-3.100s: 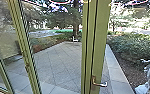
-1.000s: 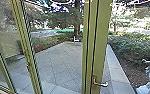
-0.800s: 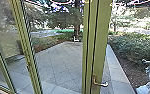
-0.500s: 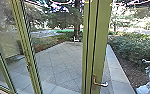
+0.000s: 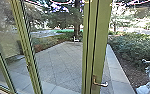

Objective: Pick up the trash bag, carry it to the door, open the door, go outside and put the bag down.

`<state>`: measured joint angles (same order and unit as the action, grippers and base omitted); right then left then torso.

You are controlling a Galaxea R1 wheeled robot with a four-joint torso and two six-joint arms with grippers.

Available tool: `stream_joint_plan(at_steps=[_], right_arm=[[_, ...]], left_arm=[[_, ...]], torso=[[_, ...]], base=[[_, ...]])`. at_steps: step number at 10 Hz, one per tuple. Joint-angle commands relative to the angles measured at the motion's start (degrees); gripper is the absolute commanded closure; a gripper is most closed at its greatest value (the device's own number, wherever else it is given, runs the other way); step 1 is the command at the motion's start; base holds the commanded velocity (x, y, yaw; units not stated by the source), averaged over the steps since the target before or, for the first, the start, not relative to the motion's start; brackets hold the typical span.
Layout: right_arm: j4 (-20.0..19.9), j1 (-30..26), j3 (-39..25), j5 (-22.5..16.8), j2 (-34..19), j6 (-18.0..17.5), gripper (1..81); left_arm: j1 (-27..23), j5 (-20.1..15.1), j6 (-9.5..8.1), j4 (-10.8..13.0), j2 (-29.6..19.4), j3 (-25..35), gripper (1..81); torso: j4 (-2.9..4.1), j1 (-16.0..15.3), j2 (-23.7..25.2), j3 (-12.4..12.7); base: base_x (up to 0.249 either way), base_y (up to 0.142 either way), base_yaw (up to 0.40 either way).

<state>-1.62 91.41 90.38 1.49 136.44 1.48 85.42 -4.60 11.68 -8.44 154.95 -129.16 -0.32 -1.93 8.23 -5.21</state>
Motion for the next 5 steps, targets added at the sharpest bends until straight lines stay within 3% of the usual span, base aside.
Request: stream_joint_plan(at_steps=[1,5], right_arm=[[-0.49,-1.0,-17.35,0.71,-14.15,0.37,1.0],[-0.4,-2.4,-30.78,3.87,-27.3,0.55,1.0]], left_arm=[[-3.37,-3.67,-0.16,-0.53,-0.96,0.75,81.1],[-3.63,-3.58,-0.16,-0.7,-0.43,0.66,81.1]], torso=[[0.0,0.0,0.0,0.0],[0.0,0.0,0.0,0.0]], base=[[0.0,0.0,0.0],[0.0,0.0,0.0]])
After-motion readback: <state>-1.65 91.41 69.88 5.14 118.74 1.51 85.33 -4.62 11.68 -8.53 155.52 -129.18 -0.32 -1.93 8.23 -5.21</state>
